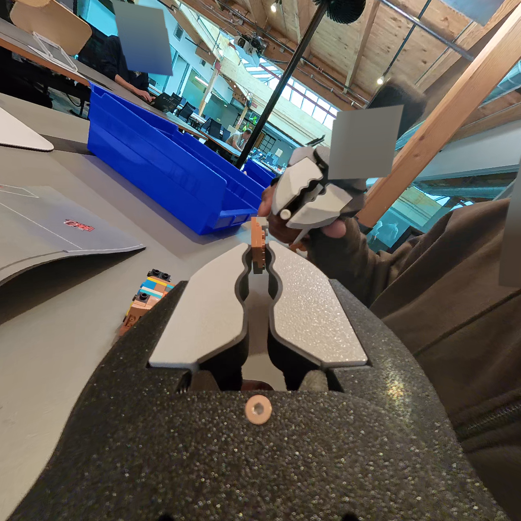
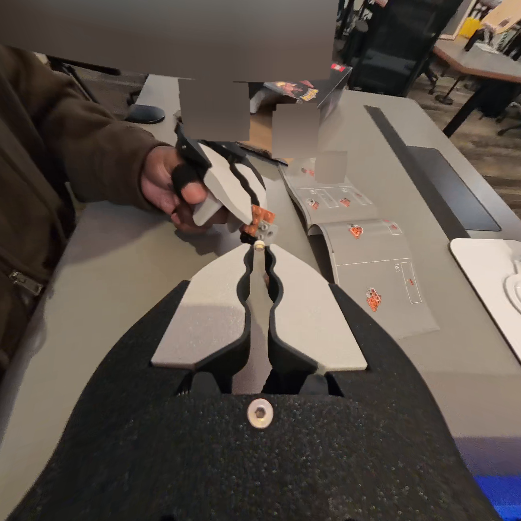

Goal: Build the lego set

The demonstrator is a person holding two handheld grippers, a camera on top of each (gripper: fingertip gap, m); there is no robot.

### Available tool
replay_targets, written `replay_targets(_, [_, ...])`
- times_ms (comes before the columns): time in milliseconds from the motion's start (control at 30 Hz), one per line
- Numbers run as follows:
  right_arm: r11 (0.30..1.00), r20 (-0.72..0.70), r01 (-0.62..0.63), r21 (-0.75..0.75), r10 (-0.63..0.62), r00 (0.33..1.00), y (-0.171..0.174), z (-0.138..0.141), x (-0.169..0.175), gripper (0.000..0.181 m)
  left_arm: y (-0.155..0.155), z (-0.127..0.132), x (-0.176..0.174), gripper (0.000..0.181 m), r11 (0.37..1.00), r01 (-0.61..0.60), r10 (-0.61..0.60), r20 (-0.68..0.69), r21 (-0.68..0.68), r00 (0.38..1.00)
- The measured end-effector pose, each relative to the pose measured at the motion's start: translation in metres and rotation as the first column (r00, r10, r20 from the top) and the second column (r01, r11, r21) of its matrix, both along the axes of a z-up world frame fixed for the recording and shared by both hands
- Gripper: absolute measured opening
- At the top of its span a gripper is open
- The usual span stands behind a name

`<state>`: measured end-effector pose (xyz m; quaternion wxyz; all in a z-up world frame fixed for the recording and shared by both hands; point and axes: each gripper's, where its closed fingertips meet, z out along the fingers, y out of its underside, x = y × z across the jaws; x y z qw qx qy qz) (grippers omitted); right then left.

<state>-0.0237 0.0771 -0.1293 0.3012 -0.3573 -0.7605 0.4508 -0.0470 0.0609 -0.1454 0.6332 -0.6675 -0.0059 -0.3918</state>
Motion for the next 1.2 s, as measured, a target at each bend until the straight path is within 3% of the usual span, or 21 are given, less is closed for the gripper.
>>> replay_targets(233, [0.999, 0.012, -0.005, -0.041, 0.005, 1.0, -0.003, 0.006, -0.006, 0.007, 0.005, -0.014, 0.006, 0.009, 0.995, 0.032, -0.028, 0.04, -0.094, 0.999])
replay_targets(567, [0.999, 0.203, -0.007, 0.049, -0.003, 0.979, -0.007, -0.012, -0.007, 0.007, 0.004, -0.032, 0.009, 0.008, 0.956, 0.064, -0.004, 0.204, -0.286, 0.979])
replay_targets(1200, [0.955, 0.377, -0.021, 0.297, -0.097, 0.921, -0.015, -0.053, -0.015, 0.007, -0.001, -0.043, 0.018, 0.008, 0.936, 0.048, -0.001, 0.134, -0.35, 0.991])
